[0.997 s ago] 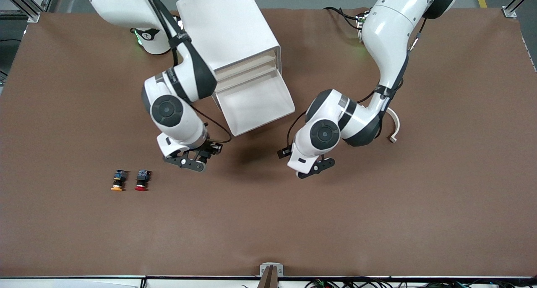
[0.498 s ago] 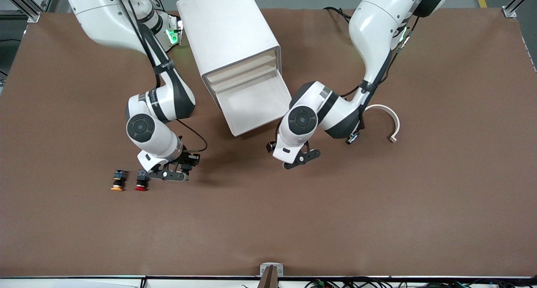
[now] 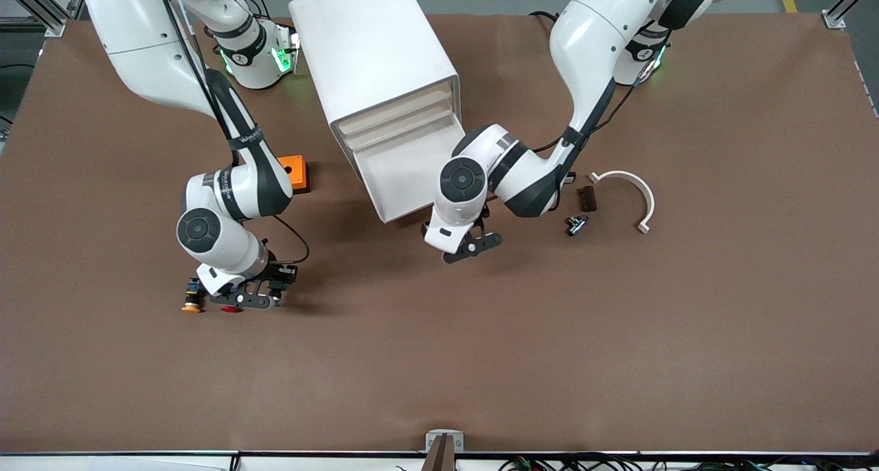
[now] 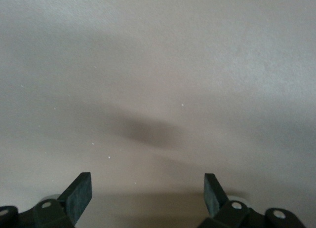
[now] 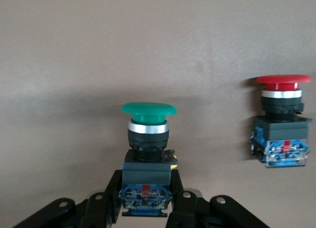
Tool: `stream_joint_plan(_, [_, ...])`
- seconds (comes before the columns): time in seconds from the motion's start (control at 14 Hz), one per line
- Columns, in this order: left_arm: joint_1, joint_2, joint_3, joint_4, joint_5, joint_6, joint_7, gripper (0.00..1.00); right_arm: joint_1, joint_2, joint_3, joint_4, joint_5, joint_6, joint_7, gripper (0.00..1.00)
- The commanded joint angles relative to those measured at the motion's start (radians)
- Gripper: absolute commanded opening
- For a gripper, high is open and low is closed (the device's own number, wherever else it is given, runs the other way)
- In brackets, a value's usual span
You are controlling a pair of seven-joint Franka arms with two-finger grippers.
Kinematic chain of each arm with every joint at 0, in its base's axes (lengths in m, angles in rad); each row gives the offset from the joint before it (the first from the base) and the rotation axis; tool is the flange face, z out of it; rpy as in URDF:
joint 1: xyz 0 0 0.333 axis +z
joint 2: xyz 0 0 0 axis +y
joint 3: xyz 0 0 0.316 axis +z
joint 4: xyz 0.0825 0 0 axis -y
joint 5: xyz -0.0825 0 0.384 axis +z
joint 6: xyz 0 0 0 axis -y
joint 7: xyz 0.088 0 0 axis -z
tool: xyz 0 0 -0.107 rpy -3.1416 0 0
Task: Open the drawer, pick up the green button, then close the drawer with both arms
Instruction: 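Lower the green button beside the red button and open the right gripper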
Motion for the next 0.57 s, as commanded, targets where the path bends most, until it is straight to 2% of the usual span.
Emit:
stream_joint_plan(0.0, [-0.035,0.002,0.012,0.006,0.023,0.010,-0.018,1.00,-0.023,0.007,0.018,-0.004,-0.021,0.014,-0.005,0.00])
stream_joint_plan(0.5, [-0.099,0.008,0.010,0.006,0.014,0.016,-0.090,1.00,-0.044,0.030,0.020,-0.005,-0.021,0.013,-0.040,0.02])
